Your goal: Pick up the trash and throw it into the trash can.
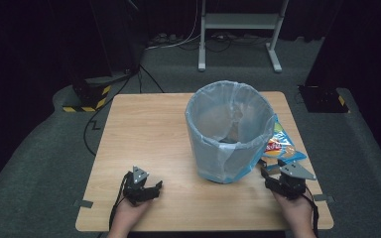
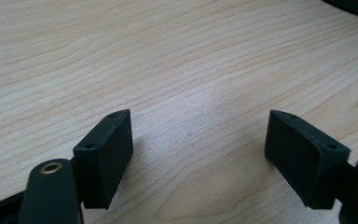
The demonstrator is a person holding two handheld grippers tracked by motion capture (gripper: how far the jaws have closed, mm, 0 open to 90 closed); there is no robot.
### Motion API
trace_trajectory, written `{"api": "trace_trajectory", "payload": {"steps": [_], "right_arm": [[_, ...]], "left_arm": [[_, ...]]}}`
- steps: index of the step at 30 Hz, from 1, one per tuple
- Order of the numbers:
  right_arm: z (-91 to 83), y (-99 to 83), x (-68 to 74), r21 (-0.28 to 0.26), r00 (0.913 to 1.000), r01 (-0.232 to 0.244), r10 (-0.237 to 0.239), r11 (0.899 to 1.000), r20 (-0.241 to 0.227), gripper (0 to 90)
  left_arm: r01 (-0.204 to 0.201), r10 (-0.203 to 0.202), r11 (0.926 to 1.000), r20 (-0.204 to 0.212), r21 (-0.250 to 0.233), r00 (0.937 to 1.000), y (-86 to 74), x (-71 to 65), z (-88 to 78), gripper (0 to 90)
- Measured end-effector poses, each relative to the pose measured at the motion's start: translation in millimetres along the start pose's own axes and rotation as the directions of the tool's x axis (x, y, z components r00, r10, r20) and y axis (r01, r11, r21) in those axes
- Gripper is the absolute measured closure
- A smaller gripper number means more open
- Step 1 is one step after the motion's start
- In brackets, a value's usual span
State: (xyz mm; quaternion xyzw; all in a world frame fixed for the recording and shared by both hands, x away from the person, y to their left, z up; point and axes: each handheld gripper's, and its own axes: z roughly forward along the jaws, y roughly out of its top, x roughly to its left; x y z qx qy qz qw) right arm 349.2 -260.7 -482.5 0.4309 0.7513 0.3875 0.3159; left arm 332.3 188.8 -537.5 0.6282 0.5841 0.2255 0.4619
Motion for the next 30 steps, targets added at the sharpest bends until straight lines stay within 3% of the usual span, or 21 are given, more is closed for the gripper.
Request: {"api": "trace_trajectory", "payload": {"steps": [2, 6, 12, 15, 16, 18, 19, 22, 24, 27, 30], "right_arm": [[7.3, 6.9, -3.1, 0.012, 0.9995, 0.014, -0.014, 1.0, 0.027, 31.3], [24.8, 13.7, -7.0, 0.061, 0.9992, 0.024, -0.026, 0.998, 0.03, 32.2], [40.3, 5.8, -3.6, 0.111, 0.9954, 0.079, -0.084, 0.991, 0.045, 33.0], [47.3, -0.3, -4.2, 0.159, 0.9942, 0.089, -0.097, 0.983, 0.047, 39.4], [51.8, -3.0, -8.0, 0.193, 0.9962, 0.066, -0.076, 0.979, 0.042, 40.2], [54.2, -4.5, -10.0, 0.21, 0.9978, 0.052, -0.06, 0.976, 0.029, 41.0], [58.8, -7.5, -12.1, 0.244, 0.9989, 0.037, -0.043, 0.969, 0.019, 42.3], [57.9, -9.8, -18.4, 0.245, 0.9995, -0.023, 0.028, 0.969, -0.017, 53.2], [57.7, -12.5, -23.9, 0.239, 0.9941, -0.073, 0.09, 0.968, -0.06, 60.5], [57.3, -14.1, -24.1, 0.223, 0.9937, -0.062, 0.081, 0.973, -0.077, 68.4], [57.1, -13.6, -23.1, 0.226, 0.9942, -0.057, 0.076, 0.973, -0.077, 69.8]], "left_arm": [[-0.003, 0.003, 1.0, 0.001, 0.003, 1.0, 0.1, 0.4, -0.2, 23.6], [-0.01, 0.01, 0.9999, 0.001, 0.012, 0.9999, 0.2, 1.0, -0.8, 23.5], [-0.019, 0.019, 0.9997, 0.011, 0.015, 0.9997, 0.2, 1.1, -0.9, 23.4], [-0.02, 0.02, 0.9997, 0.012, 0.016, 0.9997, 0.2, 1.1, -0.9, 23.5], [-0.019, 0.019, 0.9997, 0.012, 0.015, 0.9997, 0.2, 1.1, -0.9, 23.4], [-0.019, 0.019, 0.9997, 0.013, 0.016, 0.9997, 0.2, 1.1, -0.9, 23.4], [-0.017, 0.017, 0.9997, 0.013, 0.015, 0.9998, 0.2, 1.0, -0.8, 23.3], [-0.006, 0.006, 1.0, 0.017, 0.001, 0.9998, 0.0, -0.1, 0.1, 23.2], [-0.006, 0.006, 1.0, 0.016, 0.0, 0.9999, -0.1, -0.2, 0.1, 23.2], [-0.008, 0.008, 1.0, 0.016, 0.002, 0.9998, 0.0, -0.1, 0.1, 23.2], [-0.009, 0.009, 1.0, 0.016, 0.003, 0.9998, 0.0, -0.1, 0.1, 23.2]]}}
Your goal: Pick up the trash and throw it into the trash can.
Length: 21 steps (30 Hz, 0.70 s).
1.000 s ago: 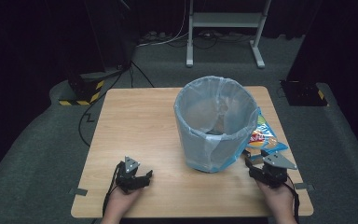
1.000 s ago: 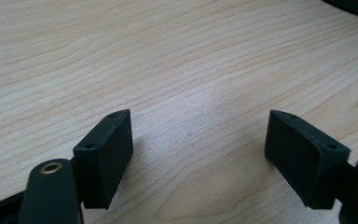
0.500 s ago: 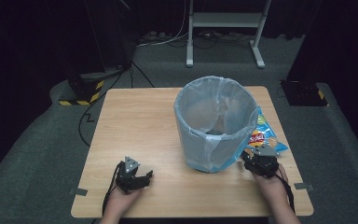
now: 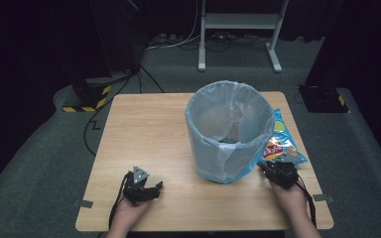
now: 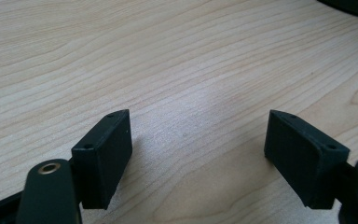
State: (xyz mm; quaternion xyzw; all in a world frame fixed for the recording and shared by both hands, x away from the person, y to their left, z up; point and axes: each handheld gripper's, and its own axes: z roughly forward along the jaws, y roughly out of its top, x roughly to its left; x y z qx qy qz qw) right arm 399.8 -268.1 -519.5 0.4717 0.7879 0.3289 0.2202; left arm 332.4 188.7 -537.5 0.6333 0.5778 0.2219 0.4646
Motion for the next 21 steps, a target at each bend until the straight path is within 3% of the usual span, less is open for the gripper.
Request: {"api": "trace_trajectory", "payload": {"steps": [2, 3, 4, 6, 7, 8, 11, 15, 18, 19, 20, 21], "right_arm": [[-2.3, 1.3, 3.1, 0.008, 0.9999, 0.016, -0.016, 1.0, 0.0, 65.5], [-7.5, 1.8, 5.4, -0.012, 0.9992, 0.034, -0.034, 0.999, 0.021, 64.2], [-23.5, 3.8, 3.7, -0.079, 0.999, 0.022, -0.018, 0.997, 0.04, 62.0], [-31.5, 5.6, -0.1, -0.102, 0.9987, 0.009, -0.004, 0.995, 0.05, 60.8], [-38.2, 7.6, -4.1, -0.114, 0.9974, 0.001, 0.007, 0.993, 0.072, 60.8], [-46.3, 10.3, -15.3, -0.127, 0.9919, -0.003, 0.019, 0.992, 0.125, 60.8], [-46.9, 7.1, -34.2, -0.135, 0.9845, -0.052, 0.073, 0.99, 0.159, 63.2], [-31.9, -1.7, -44.6, -0.072, 0.9848, -0.092, 0.101, 0.993, 0.141, 63.9], [-24.4, -5.6, -36.6, -0.037, 0.9891, -0.085, 0.089, 0.996, 0.117, 64.5], [-19.5, -6.6, -24.6, -0.031, 0.9943, -0.06, 0.063, 0.998, 0.086, 64.8], [-19.5, -6.6, -24.6, -0.031, 0.9943, -0.06, 0.063, 0.998, 0.086, 64.8], [-16.3, -4.7, -10.1, -0.028, 0.998, -0.03, 0.031, 0.999, 0.056, 64.7]], "left_arm": [[0.0, 0.0, 1.0, -0.001, -0.001, 1.0, -0.1, -0.1, 0.0, 23.3], [-0.001, 0.001, 1.0, -0.003, -0.001, 1.0, -0.2, -0.2, -0.1, 23.3], [-0.002, 0.002, 1.0, -0.005, -0.002, 1.0, -0.3, -0.3, -0.3, 23.5], [-0.009, 0.009, 0.9999, -0.006, 0.004, 0.9999, -0.4, 0.1, -0.8, 23.5], [-0.01, 0.01, 0.9999, -0.006, 0.005, 0.9999, -0.4, 0.1, -0.9, 23.5], [-0.009, 0.009, 1.0, -0.006, 0.004, 0.9999, -0.4, 0.0, -0.8, 23.5], [-0.018, 0.018, 0.9998, -0.007, 0.014, 0.9998, -0.3, 0.7, -1.5, 23.5], [-0.01, 0.01, 0.9999, -0.005, 0.006, 0.9999, -0.3, 0.2, -0.9, 23.5], [-0.009, 0.009, 0.9999, -0.005, 0.005, 0.9999, -0.3, 0.2, -0.8, 23.5], [-0.008, 0.009, 0.9999, -0.005, 0.005, 1.0, -0.3, 0.2, -0.8, 23.5], [-0.008, 0.009, 0.9999, -0.005, 0.005, 1.0, -0.3, 0.2, -0.8, 23.5], [-0.007, 0.007, 1.0, -0.005, 0.005, 1.0, -0.3, 0.1, -0.8, 23.5]]}}
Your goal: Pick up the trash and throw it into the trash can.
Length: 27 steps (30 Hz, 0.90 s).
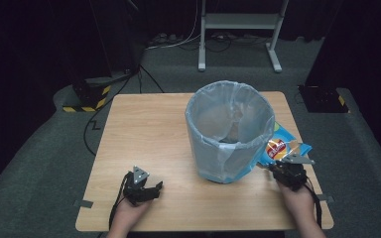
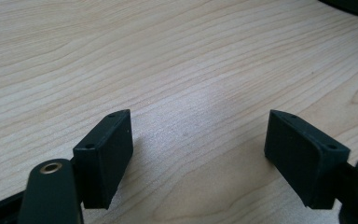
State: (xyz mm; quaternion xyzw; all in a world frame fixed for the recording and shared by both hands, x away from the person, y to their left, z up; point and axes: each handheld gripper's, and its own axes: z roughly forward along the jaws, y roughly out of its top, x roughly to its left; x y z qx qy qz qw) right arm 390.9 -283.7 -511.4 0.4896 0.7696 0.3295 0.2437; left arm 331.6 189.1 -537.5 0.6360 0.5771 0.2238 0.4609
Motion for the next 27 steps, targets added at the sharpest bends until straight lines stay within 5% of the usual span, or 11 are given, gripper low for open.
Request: {"api": "trace_trajectory", "payload": {"steps": [3, 4, 7, 9, 10, 13, 15, 20, 24, 27], "right_arm": [[-4.1, 4.5, 13.5, -0.016, 0.9995, 0.029, -0.029, 0.999, -0.013, 64.4], [-16.4, 10.7, 18.3, -0.061, 0.9993, 0.038, -0.038, 0.997, -0.002, 64.4], [-33.5, 15.6, 13.7, -0.107, 0.999, 0.026, -0.022, 0.994, 0.04, 67.8], [-44.7, 15.8, 2.5, -0.113, 0.9926, 0.026, -0.012, 0.993, 0.12, 70.5], [-45.3, 9.9, -15.8, -0.093, 0.986, -0.005, 0.02, 0.996, 0.166, 71.5], [-37.6, 0.5, -31.8, -0.056, 0.9799, -0.037, 0.047, 0.998, 0.194, 71.9], [-26.0, -7.6, -37.9, -0.011, 0.9838, -0.07, 0.071, 0.997, 0.164, 71.7], [-15.8, -3.4, 0.0, -0.006, 0.9991, -0.013, 0.013, 1.0, 0.04, 69.8], [-30.3, 7.5, 13.1, -0.07, 0.9991, 0.019, -0.017, 0.997, 0.038, 69.5], [-43.3, 17.6, 0.7, -0.111, 0.9971, 0.006, 0.003, 0.994, 0.076, 68.8]], "left_arm": [[0.0, 0.0, 1.0, 0.0, 0.0, 1.0, 0.0, 0.0, 0.0, 23.5], [-0.001, 0.001, 1.0, 0.0, 0.001, 1.0, 0.0, 0.1, -0.1, 23.5], [-0.009, 0.009, 0.9999, 0.003, 0.012, 1.0, 0.2, 1.0, -0.7, 23.5], [0.008, -0.008, 1.0, 0.006, -0.005, 1.0, 0.3, -0.3, 0.8, 23.5], [0.0, 0.0, 1.0, 0.008, 0.001, 1.0, 0.5, 0.2, 0.7, 23.5], [0.0, 0.0, 1.0, 0.008, 0.001, 1.0, 0.5, 0.1, 0.7, 23.5], [0.0, 0.0, 1.0, 0.008, 0.001, 1.0, 0.5, 0.2, 0.7, 23.5], [0.002, -0.002, 1.0, 0.008, -0.001, 1.0, 0.5, 0.0, 0.8, 23.5], [0.004, -0.004, 1.0, 0.006, -0.003, 1.0, 0.4, -0.2, 0.9, 23.5], [0.005, -0.005, 1.0, 0.005, -0.006, 1.0, 0.3, -0.6, 1.0, 23.9]]}}
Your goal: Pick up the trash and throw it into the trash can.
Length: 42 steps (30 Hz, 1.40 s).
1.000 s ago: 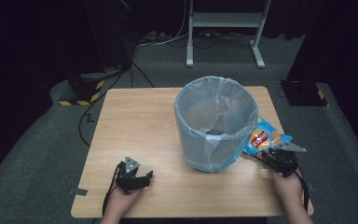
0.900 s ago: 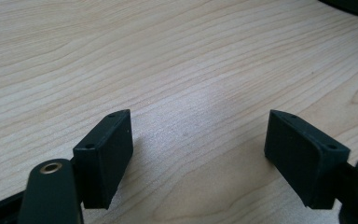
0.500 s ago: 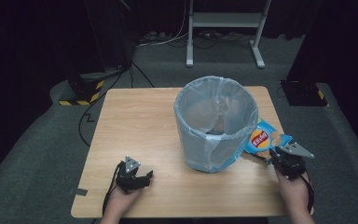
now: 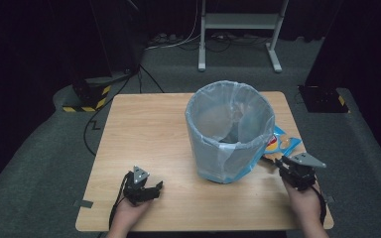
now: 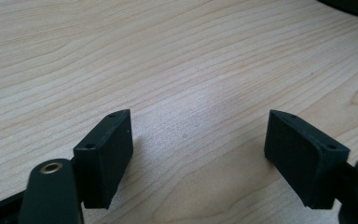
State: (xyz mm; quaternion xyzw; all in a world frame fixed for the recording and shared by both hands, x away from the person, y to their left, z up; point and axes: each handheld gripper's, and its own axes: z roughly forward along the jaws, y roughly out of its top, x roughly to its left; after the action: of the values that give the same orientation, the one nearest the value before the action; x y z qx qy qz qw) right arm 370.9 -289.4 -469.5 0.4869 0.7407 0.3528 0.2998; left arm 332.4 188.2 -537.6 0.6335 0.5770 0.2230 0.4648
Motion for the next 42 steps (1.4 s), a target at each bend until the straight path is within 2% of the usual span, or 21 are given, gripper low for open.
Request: {"api": "trace_trajectory", "payload": {"steps": [2, 3, 4, 5, 6, 9, 12, 16, 17, 18, 20, 24, 25, 28, 31, 32, 33, 36, 37, 39, 42], "right_arm": [[-1.8, 7.1, -11.4, -0.008, 0.9995, -0.026, 0.026, 1.0, 0.019, 68.6], [-1.8, 7.1, -11.4, -0.008, 0.9995, -0.026, 0.026, 1.0, 0.019, 68.6], [-0.6, 10.2, -16.4, -0.009, 0.9985, -0.029, 0.029, 1.0, 0.045, 68.4], [7.4, 15.3, -28.7, -0.005, 0.9949, -0.056, 0.057, 0.998, 0.083, 66.3], [7.4, 15.3, -28.7, -0.005, 0.9949, -0.056, 0.057, 0.998, 0.083, 66.3], [31.0, 28.6, -55.3, 0.0, 0.9846, -0.115, 0.114, 0.993, 0.133, 60.6], [44.2, 35.6, -65.3, 0.02, 0.9787, -0.135, 0.13, 0.991, 0.159, 55.0], [75.0, 36.9, -86.8, 0.069, 0.9672, -0.185, 0.17, 0.98, 0.189, 46.0], [79.9, 34.2, -90.6, 0.082, 0.9639, -0.207, 0.189, 0.975, 0.187, 44.1], [79.9, 34.2, -90.6, 0.082, 0.9639, -0.207, 0.189, 0.975, 0.187, 44.1], [93.9, 20.6, -96.0, 0.155, 0.9599, -0.25, 0.224, 0.956, 0.168, 40.1], [98.9, 8.4, -90.3, 0.186, 0.9628, -0.259, 0.237, 0.948, 0.129, 39.1], [98.8, 4.1, -83.5, 0.193, 0.9671, -0.248, 0.232, 0.949, 0.105, 38.3], [93.7, 2.2, -73.5, 0.201, 0.973, -0.228, 0.216, 0.953, 0.082, 40.0], [86.0, -0.9, -62.5, 0.211, 0.9825, -0.184, 0.172, 0.96, 0.071, 50.9], [86.0, -0.9, -62.5, 0.211, 0.9825, -0.184, 0.172, 0.96, 0.071, 50.9], [80.1, -3.6, -55.2, 0.209, 0.9841, -0.177, 0.169, 0.962, 0.055, 65.3], [76.6, -5.7, -49.0, 0.206, 0.9876, -0.156, 0.15, 0.966, 0.046, 70.8], [74.5, -7.2, -45.3, 0.199, 0.9892, -0.146, 0.14, 0.969, 0.044, 83.4], [73.5, -8.7, -44.0, 0.19, 0.987, -0.161, 0.156, 0.969, 0.04, 84.5], [69.6, -9.6, -40.0, 0.173, 0.9879, -0.153, 0.145, 0.973, 0.053, 87.0]], "left_arm": [[-0.007, 0.007, 1.0, 0.0, 0.007, 1.0, -0.1, 0.2, -0.5, 23.9], [-0.007, 0.007, 1.0, 0.0, 0.006, 1.0, -0.1, 0.2, -0.5, 23.9], [-0.007, 0.007, 1.0, 0.0, 0.007, 1.0, -0.1, 0.2, -0.5, 23.9], [-0.008, 0.008, 0.9999, 0.0, 0.008, 1.0, -0.1, 0.3, -0.6, 23.9], [-0.008, 0.008, 0.9999, 0.0, 0.008, 1.0, -0.1, 0.3, -0.6, 23.9], [-0.006, 0.006, 1.0, 0.0, 0.006, 1.0, -0.1, 0.1, -0.5, 23.9], [-0.005, 0.005, 1.0, 0.0, 0.006, 1.0, -0.1, 0.1, -0.5, 23.9], [-0.005, 0.005, 1.0, 0.0, 0.005, 1.0, -0.1, 0.1, -0.4, 23.9], [-0.006, 0.006, 1.0, 0.0, 0.006, 1.0, -0.1, 0.2, -0.5, 23.9], [-0.006, 0.006, 1.0, 0.0, 0.006, 1.0, -0.1, 0.2, -0.5, 23.9], [-0.001, 0.001, 1.0, 0.0, 0.001, 1.0, -0.2, -0.2, -0.3, 24.0], [0.007, -0.007, 0.9999, -0.001, -0.009, 1.0, -0.4, -0.9, 0.2, 24.0], [0.004, -0.004, 1.0, -0.001, -0.007, 1.0, -0.4, -0.7, -0.2, 24.1], [0.007, -0.007, 0.9999, -0.003, -0.012, 1.0, -0.7, -1.1, 0.0, 24.2], [0.008, -0.008, 0.9999, -0.003, -0.013, 1.0, -0.7, -1.2, 0.0, 24.2], [0.009, -0.009, 0.9999, -0.003, -0.013, 1.0, -0.7, -1.2, 0.1, 24.2], [0.007, -0.007, 0.9999, -0.003, -0.011, 1.0, -0.6, -1.1, 0.0, 24.2], [0.005, -0.005, 1.0, -0.001, -0.007, 1.0, -0.5, -0.8, -0.3, 24.2], [0.006, -0.006, 0.9999, 0.0, -0.008, 1.0, -0.5, -0.9, -0.2, 24.2], [0.005, -0.005, 1.0, 0.0, -0.007, 1.0, -0.5, -0.8, -0.3, 24.2], [0.006, -0.006, 1.0, 0.0, -0.008, 1.0, -0.5, -0.9, -0.2, 24.2]]}}
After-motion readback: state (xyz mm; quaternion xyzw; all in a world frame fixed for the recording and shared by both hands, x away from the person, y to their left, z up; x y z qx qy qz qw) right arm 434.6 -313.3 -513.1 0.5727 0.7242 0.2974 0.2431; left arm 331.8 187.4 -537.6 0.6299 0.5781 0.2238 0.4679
